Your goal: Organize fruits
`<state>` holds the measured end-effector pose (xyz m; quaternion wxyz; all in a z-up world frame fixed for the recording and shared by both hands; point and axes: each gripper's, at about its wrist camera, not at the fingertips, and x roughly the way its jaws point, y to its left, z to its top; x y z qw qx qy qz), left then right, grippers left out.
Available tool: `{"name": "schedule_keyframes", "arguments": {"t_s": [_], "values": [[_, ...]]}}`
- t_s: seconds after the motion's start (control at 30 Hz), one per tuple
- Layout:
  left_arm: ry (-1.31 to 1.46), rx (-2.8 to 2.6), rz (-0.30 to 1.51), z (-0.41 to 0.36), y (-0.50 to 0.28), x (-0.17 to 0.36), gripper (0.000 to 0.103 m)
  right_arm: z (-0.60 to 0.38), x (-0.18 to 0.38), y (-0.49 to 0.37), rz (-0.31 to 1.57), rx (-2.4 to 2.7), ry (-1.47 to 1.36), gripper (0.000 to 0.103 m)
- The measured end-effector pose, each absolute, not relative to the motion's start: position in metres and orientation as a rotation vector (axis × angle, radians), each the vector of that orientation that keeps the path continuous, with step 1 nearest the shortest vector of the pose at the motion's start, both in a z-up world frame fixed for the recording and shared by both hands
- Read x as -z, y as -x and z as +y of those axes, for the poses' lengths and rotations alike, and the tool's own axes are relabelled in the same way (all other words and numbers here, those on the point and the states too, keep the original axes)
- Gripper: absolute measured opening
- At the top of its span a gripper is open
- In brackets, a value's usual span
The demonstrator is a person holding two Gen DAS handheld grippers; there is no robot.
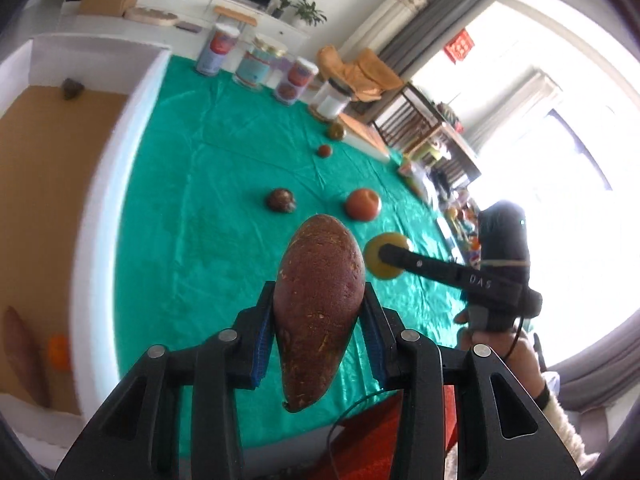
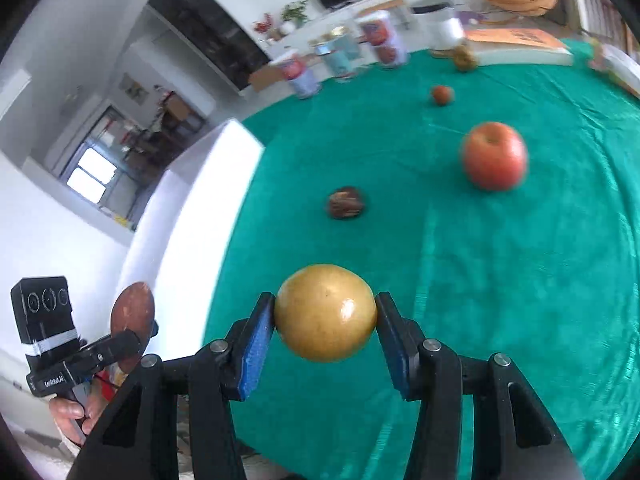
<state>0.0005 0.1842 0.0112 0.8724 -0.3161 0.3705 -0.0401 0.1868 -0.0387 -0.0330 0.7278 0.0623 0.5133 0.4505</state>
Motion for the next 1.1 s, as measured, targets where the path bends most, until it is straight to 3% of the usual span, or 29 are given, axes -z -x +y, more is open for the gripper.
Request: {"name": "schedule_keyframes", "arguments": {"t_s": [0.17, 0.47, 0.57, 0.67, 0.73, 0.9, 1.1], "values": [[0.687, -0.213, 0.728, 0.273, 0.039, -0.024, 0.040, 0.089, 0.001, -0.128, 1.116, -1.264, -0.029, 0.051], [0.664, -0.576, 0.929, 0.363, 0.056, 0.054, 0.041, 0.230, 0.029, -0.067, 1.120, -1.306, 0.320, 0.051], [0.637, -0.603, 0.910, 0.364, 0.060, 0.055, 0.051, 0.238, 0.028, -0.072, 1.081, -1.280, 0.301, 0.054], [0.597, -0.619, 0.839, 0.357, 0.064, 0.037, 0.070, 0.217, 0.006, -0.081, 0.975, -1.273, 0.223, 0.064], [0.546, -0.613, 0.787, 0.343, 0.060, 0.022, 0.074, 0.191, -0.011, -0.088, 0.875, -1.236, 0.202, 0.070], [0.441, -0.418, 0.705, 0.265, 0.029, -0.009, 0.083, 0.090, -0.011, -0.114, 0.699, -1.025, 0.189, 0.099], [0.363, -0.059, 0.768, 0.142, -0.033, 0.012, 0.088, -0.058, 0.069, -0.170, 0.782, -0.571, 0.212, 0.099]]}}
